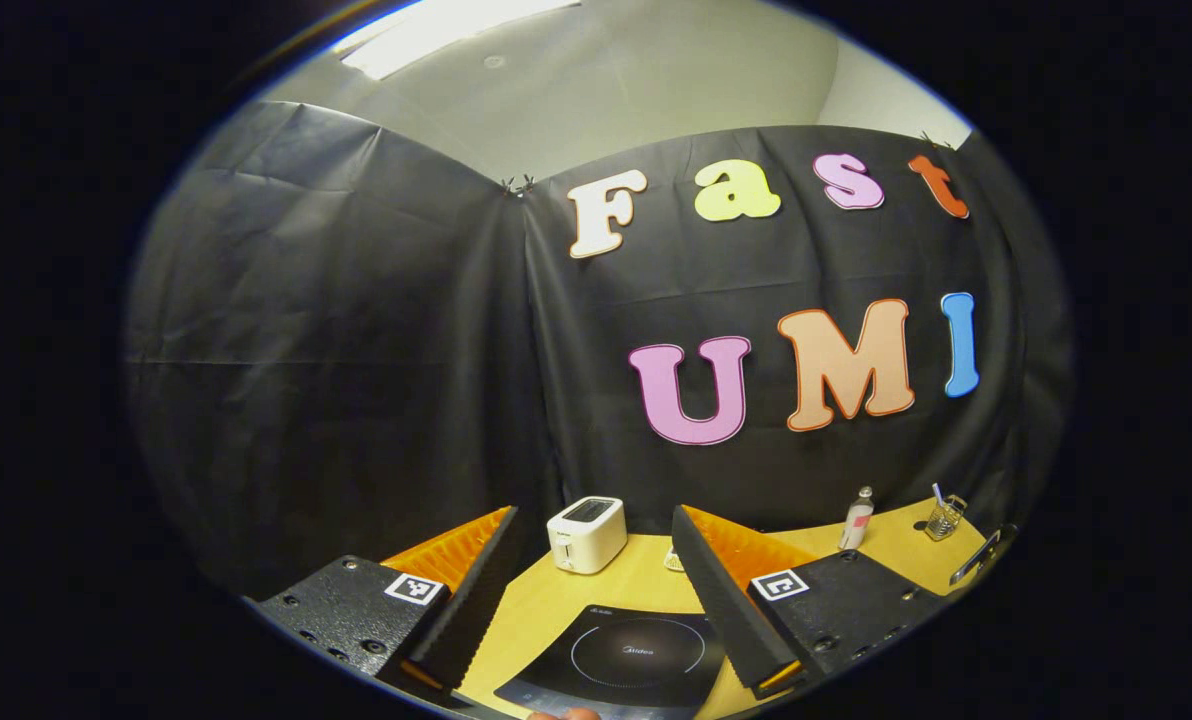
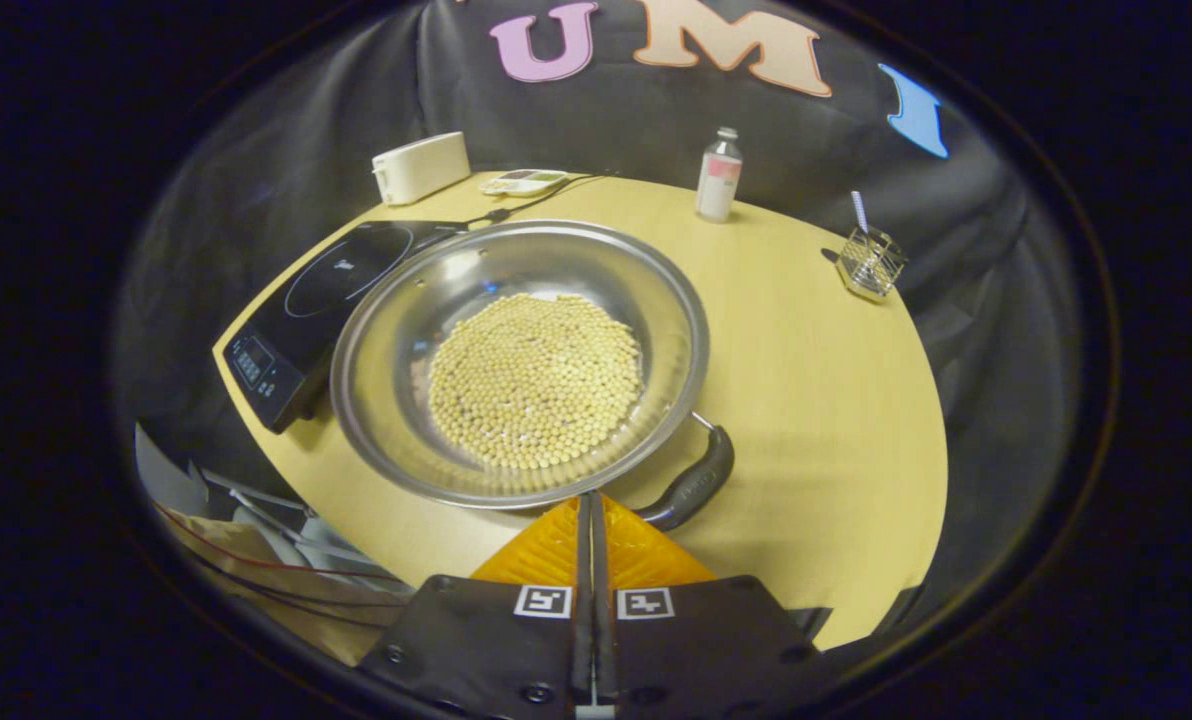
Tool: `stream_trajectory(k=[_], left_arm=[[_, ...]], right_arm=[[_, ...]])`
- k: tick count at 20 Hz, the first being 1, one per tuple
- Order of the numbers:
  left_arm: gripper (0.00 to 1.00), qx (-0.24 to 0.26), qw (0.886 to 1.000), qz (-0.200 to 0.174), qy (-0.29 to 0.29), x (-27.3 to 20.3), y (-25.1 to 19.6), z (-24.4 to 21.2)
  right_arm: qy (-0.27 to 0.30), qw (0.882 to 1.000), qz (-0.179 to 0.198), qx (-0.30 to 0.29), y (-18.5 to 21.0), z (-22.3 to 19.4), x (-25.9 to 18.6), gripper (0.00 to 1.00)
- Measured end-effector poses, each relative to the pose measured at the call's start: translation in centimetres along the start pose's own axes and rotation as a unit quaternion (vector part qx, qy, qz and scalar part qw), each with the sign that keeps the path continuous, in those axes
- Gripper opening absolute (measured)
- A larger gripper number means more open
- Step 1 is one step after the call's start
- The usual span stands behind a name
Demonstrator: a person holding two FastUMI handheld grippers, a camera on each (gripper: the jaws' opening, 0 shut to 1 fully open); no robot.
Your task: First push the handle of the pot to place it horizontally, then grasp the pot with both hands and set it on the induction cooktop.
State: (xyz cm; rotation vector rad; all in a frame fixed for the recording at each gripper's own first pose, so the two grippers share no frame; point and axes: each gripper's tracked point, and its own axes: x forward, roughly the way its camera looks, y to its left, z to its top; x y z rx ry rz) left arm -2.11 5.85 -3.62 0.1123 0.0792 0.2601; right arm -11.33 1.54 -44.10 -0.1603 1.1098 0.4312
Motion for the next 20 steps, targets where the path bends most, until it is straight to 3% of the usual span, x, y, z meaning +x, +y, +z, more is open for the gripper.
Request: stream_trajectory(k=[7, 12, 16, 20], left_arm=[[0.96, -0.002, 1.000, 0.023, 0.010, -0.1, 0.2, -0.9], [0.96, -0.007, 0.999, 0.021, 0.028, 0.5, -0.5, -2.1], [0.97, -0.013, 0.999, 0.002, 0.046, 1.1, -1.8, -3.6], [0.96, -0.043, 0.996, -0.046, 0.065, 1.8, -4.6, -5.2]], right_arm=[[-0.002, 1.000, -0.020, 0.002, -3.6, 2.1, 1.9, 0.04], [-0.005, 1.000, -0.019, 0.011, -4.2, 2.8, 2.6, 0.03], [-0.006, 1.000, -0.017, 0.017, -4.1, 2.7, 2.1, 0.03], [-0.020, 0.999, -0.020, 0.030, -4.2, 3.5, 1.1, 0.03]])
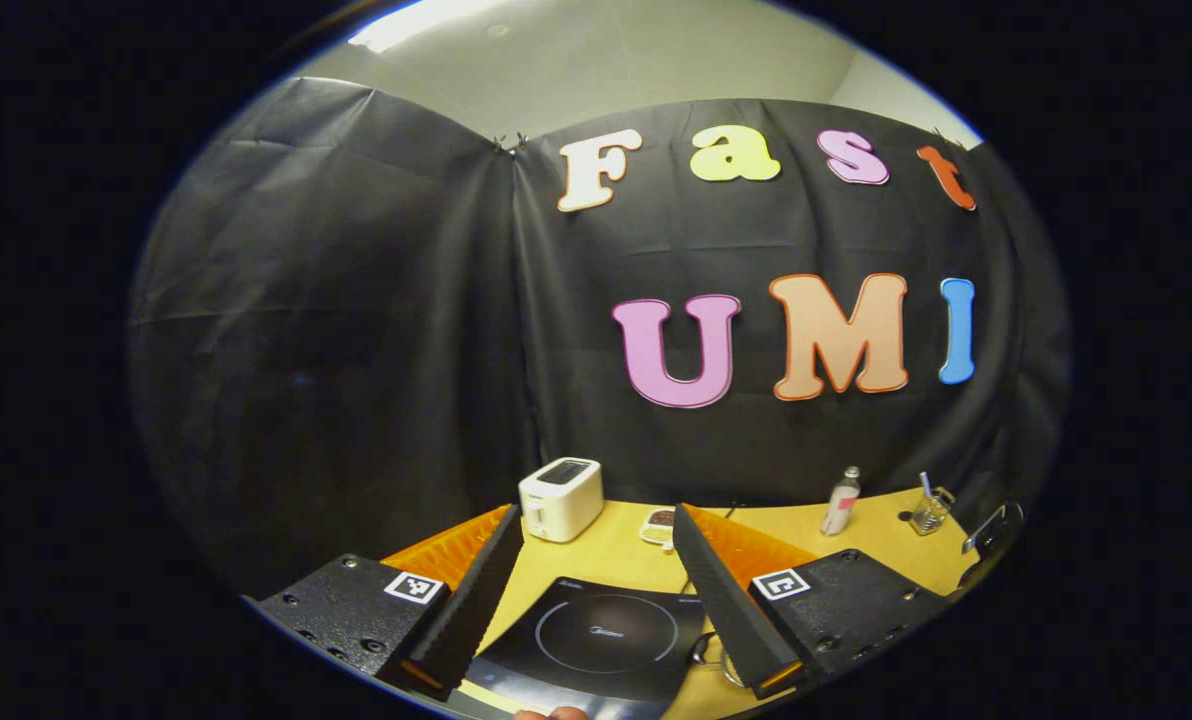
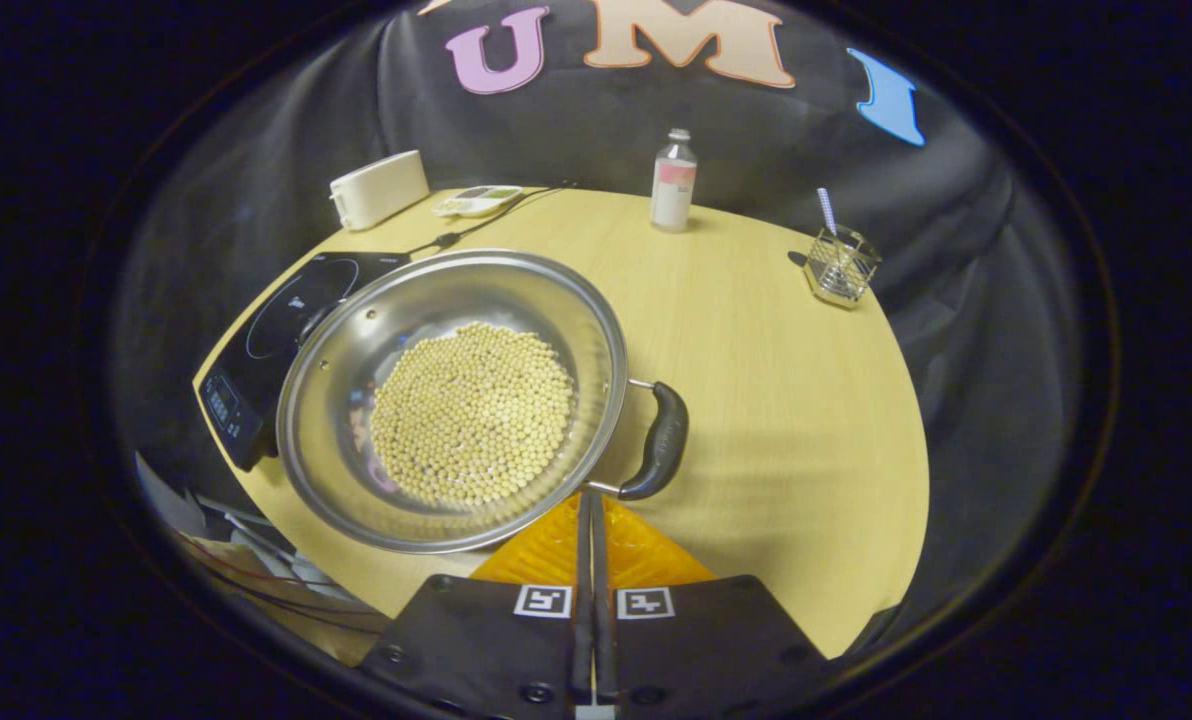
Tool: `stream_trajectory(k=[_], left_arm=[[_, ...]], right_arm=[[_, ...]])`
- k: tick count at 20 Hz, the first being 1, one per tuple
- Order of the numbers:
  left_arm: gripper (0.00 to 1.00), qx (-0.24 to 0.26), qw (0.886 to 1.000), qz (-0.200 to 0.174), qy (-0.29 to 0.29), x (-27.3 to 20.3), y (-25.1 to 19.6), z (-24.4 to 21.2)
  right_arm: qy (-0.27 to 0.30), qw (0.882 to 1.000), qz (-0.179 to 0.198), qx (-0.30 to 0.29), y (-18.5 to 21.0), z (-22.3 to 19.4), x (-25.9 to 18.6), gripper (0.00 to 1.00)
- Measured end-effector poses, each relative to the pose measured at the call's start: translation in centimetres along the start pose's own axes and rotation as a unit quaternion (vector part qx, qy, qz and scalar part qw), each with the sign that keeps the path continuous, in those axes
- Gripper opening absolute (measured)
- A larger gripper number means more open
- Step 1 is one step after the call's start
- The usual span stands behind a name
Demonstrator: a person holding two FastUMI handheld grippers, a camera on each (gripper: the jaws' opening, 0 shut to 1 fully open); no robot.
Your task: First push the handle of the pot to place it horizontally, then grasp the pot with both hands and set it on the induction cooktop.
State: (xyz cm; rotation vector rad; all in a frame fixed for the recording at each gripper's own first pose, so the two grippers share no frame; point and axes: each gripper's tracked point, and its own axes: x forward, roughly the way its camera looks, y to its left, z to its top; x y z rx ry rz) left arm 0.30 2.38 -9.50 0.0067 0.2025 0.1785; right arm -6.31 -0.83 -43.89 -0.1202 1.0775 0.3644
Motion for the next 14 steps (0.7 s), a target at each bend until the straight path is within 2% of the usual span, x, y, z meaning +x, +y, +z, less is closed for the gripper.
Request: stream_trajectory(k=[2, 4, 7, 13, 14], left_arm=[[0.96, -0.013, 0.999, -0.021, 0.021, 0.8, -1.2, -1.6], [0.97, -0.006, 0.998, -0.030, 0.048, 1.5, -1.8, -3.7], [0.97, -0.002, 0.995, -0.064, 0.078, 2.5, -3.6, -6.1], [0.98, -0.022, 0.982, -0.110, 0.151, 3.7, -6.5, -11.4], [0.98, -0.024, 0.979, -0.115, 0.165, 3.9, -6.9, -12.2]], right_arm=[[-0.015, 1.000, -0.003, 0.005, 0.0, 1.0, -0.6, 0.03], [-0.033, 0.999, -0.004, 0.013, -0.1, 2.2, -1.3, 0.03], [-0.061, 0.997, -0.010, 0.041, -0.4, 4.1, -1.8, 0.03], [-0.089, 0.992, -0.022, 0.092, -1.8, 6.1, -2.2, 0.03], [-0.092, 0.991, -0.025, 0.095, -2.0, 6.2, -2.0, 0.09]])
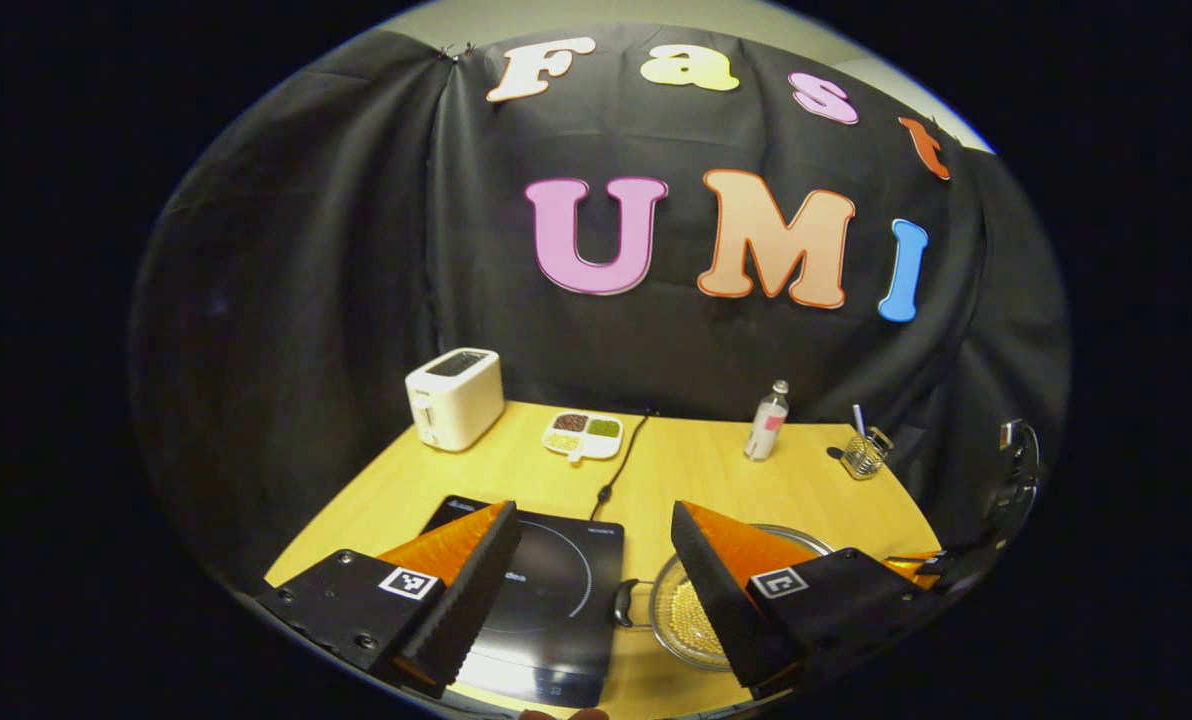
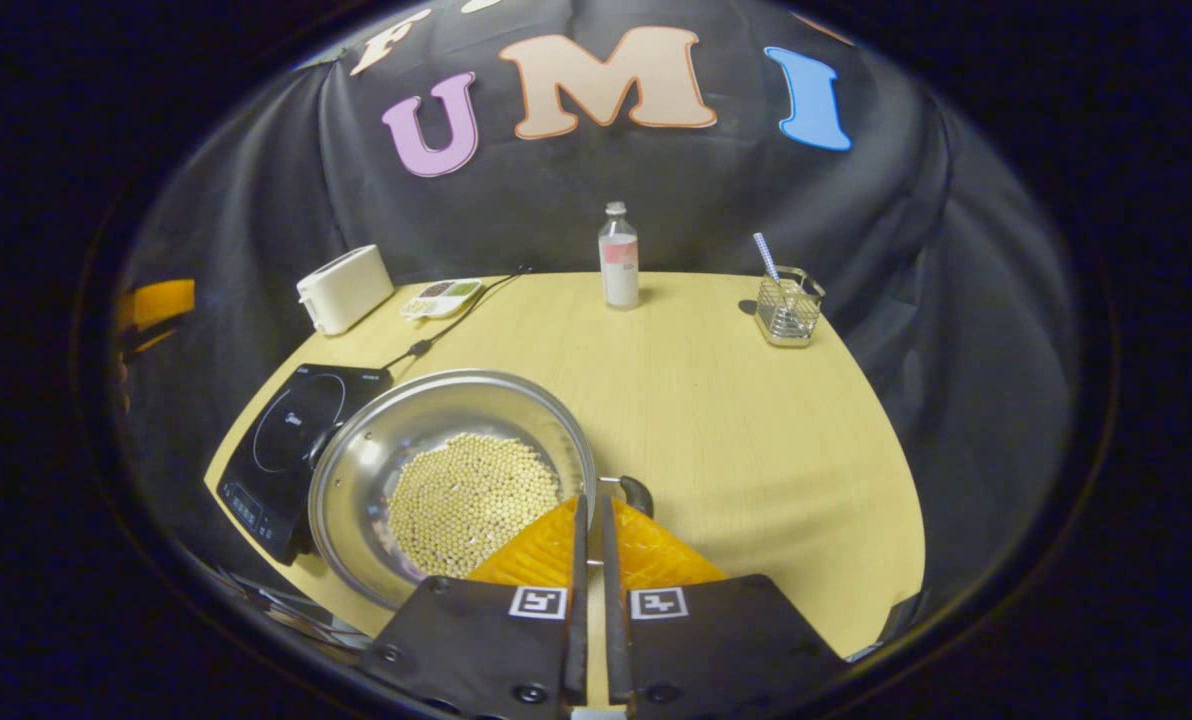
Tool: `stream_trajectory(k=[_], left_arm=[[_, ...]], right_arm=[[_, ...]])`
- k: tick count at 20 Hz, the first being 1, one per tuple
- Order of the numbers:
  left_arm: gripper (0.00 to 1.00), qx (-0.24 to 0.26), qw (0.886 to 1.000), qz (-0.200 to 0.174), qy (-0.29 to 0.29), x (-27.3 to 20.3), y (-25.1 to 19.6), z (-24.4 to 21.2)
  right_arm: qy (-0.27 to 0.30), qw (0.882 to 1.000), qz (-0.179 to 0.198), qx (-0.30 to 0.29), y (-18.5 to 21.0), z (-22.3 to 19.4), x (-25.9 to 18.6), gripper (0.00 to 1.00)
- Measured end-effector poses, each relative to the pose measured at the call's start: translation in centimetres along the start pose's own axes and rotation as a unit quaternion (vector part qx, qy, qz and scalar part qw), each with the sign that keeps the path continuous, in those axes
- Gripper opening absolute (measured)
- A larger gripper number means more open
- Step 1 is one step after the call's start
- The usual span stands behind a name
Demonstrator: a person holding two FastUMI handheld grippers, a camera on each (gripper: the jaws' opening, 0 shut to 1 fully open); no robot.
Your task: First push the handle of the pot to place it horizontally, then grasp the pot with both hands and set it on the induction cooktop.
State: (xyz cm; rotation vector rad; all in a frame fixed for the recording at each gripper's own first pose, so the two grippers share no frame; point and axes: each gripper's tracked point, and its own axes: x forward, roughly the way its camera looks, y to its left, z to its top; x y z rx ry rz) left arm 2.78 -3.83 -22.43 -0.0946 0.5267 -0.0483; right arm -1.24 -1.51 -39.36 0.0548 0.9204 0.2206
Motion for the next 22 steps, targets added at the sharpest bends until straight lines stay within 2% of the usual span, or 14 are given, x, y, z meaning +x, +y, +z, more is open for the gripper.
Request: stream_trajectory(k=[1, 3, 10, 15, 17, 19, 22], left_arm=[[0.97, -0.002, 1.000, -0.005, 0.013, 0.4, -0.2, -0.9], [0.97, -0.008, 0.999, -0.016, 0.036, 1.1, -0.7, -2.3], [0.97, 0.012, 0.994, -0.034, 0.103, 3.2, -1.3, -6.2], [0.98, 0.012, 0.987, -0.059, 0.146, 4.7, -2.3, -8.8], [0.98, 0.008, 0.984, -0.068, 0.165, 5.4, -2.6, -9.8], [0.98, 0.005, 0.980, -0.077, 0.181, 5.9, -2.9, -10.8], [0.98, 0.008, 0.974, -0.078, 0.211, 6.9, -2.8, -12.5]], right_arm=[[-0.001, 1.000, 0.001, 0.004, -0.2, 0.2, 0.3, 0.10], [0.001, 1.000, -0.001, 0.008, -0.1, 0.3, 0.7, 0.26], [0.015, 1.000, -0.015, 0.022, -0.7, 0.3, 3.1, 0.92], [0.045, 0.997, -0.036, 0.051, -2.1, -1.1, 5.1, 0.93], [0.054, 0.996, -0.044, 0.059, -2.4, -1.7, 5.6, 0.96], [0.066, 0.994, -0.048, 0.066, -2.7, -2.4, 6.1, 0.93], [0.083, 0.993, -0.048, 0.072, -2.6, -3.4, 6.5, 0.95]])
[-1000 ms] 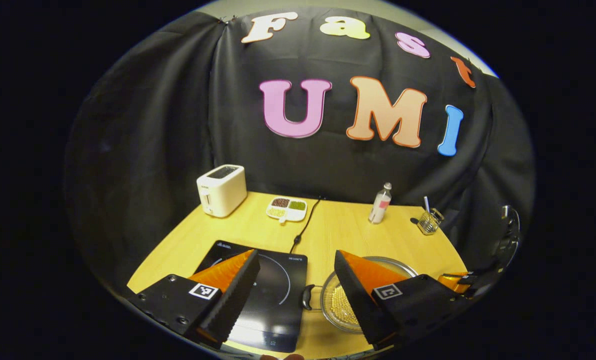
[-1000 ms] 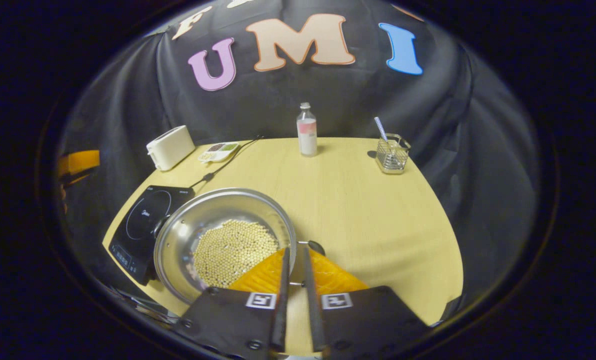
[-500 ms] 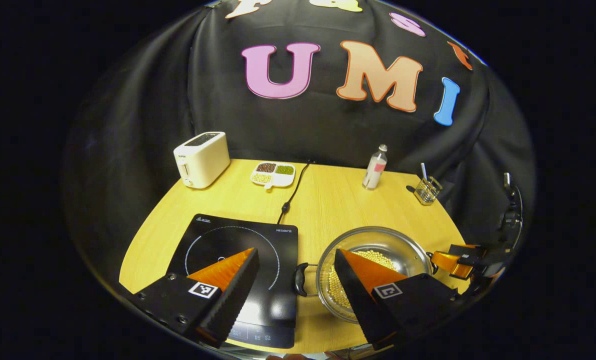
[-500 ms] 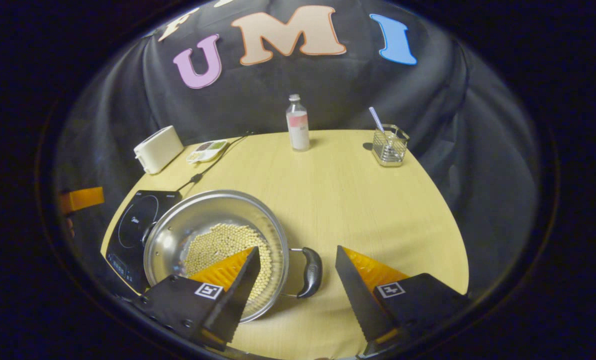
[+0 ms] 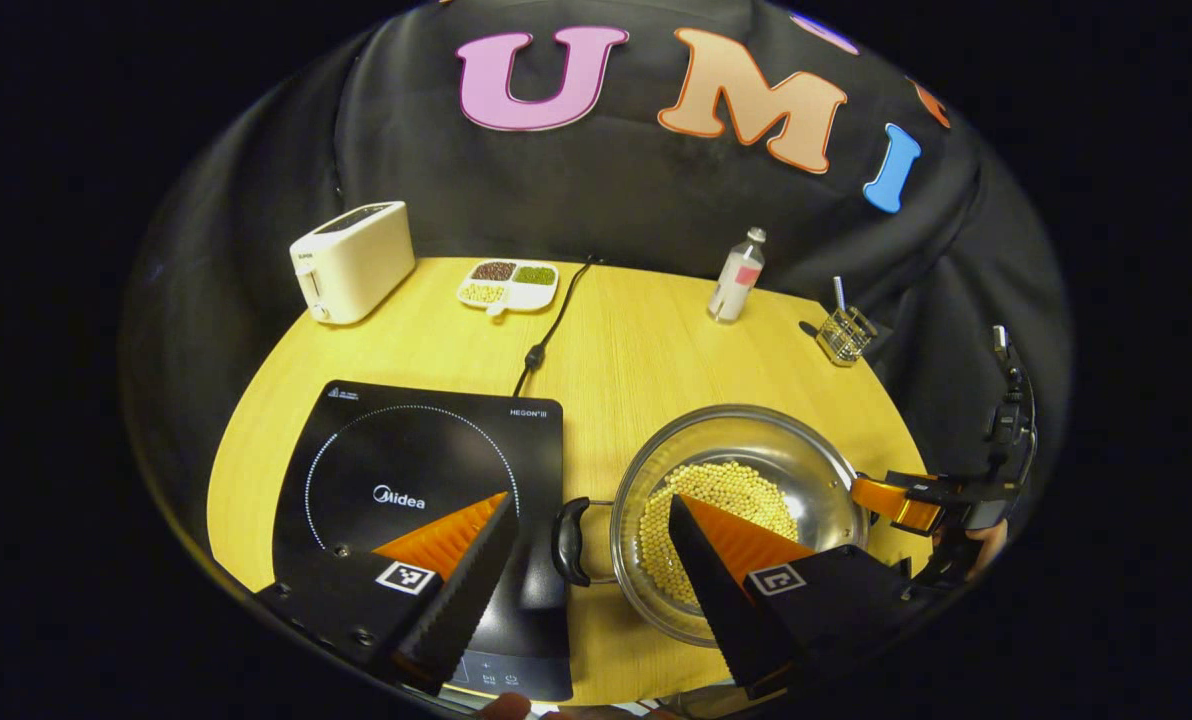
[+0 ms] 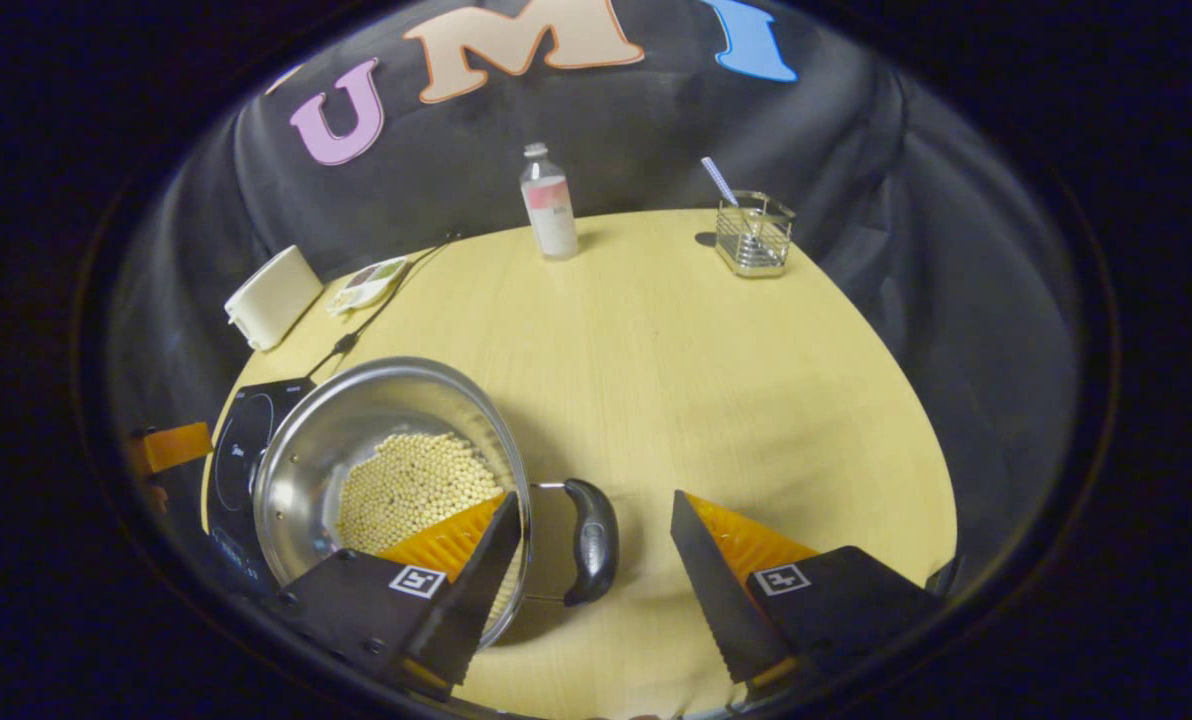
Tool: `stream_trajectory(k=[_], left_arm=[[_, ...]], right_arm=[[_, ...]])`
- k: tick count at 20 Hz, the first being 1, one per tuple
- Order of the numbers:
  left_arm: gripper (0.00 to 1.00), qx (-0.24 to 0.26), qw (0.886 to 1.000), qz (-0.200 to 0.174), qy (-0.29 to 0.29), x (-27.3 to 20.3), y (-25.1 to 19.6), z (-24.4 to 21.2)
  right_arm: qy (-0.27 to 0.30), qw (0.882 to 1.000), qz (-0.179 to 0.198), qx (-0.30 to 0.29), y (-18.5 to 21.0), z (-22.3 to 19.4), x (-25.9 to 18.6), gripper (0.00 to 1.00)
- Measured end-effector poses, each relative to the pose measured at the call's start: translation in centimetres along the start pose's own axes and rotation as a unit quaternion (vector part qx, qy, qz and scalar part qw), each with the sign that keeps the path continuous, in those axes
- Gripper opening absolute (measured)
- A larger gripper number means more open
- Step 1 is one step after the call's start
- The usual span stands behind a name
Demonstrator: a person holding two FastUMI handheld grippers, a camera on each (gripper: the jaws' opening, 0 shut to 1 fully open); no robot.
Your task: First push the handle of the pot to place it horizontally, then grasp the pot with both hands and set it on the induction cooktop.
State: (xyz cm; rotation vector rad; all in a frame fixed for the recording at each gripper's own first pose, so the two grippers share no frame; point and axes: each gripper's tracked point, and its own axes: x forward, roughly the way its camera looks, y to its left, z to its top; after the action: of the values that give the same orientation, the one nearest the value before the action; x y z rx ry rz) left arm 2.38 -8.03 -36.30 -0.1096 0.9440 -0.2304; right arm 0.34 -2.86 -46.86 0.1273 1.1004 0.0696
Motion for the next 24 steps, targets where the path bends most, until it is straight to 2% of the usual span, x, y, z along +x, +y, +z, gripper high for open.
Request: stream_trajectory(k=[13, 18, 24], left_arm=[[0.98, -0.002, 0.996, 0.011, 0.084, 4.1, 0.1, -4.1], [0.98, -0.005, 0.995, 0.028, 0.093, 5.1, 0.1, -4.6], [0.96, 0.017, 0.994, 0.060, 0.091, 5.7, 0.5, -4.7]], right_arm=[[0.038, 0.999, 0.007, 0.009, 0.6, -2.5, 1.4, 0.94], [0.049, 0.999, 0.011, 0.009, 0.7, -3.1, 1.8, 0.93], [0.060, 0.998, 0.019, 0.001, 0.7, -3.8, 2.3, 0.94]])
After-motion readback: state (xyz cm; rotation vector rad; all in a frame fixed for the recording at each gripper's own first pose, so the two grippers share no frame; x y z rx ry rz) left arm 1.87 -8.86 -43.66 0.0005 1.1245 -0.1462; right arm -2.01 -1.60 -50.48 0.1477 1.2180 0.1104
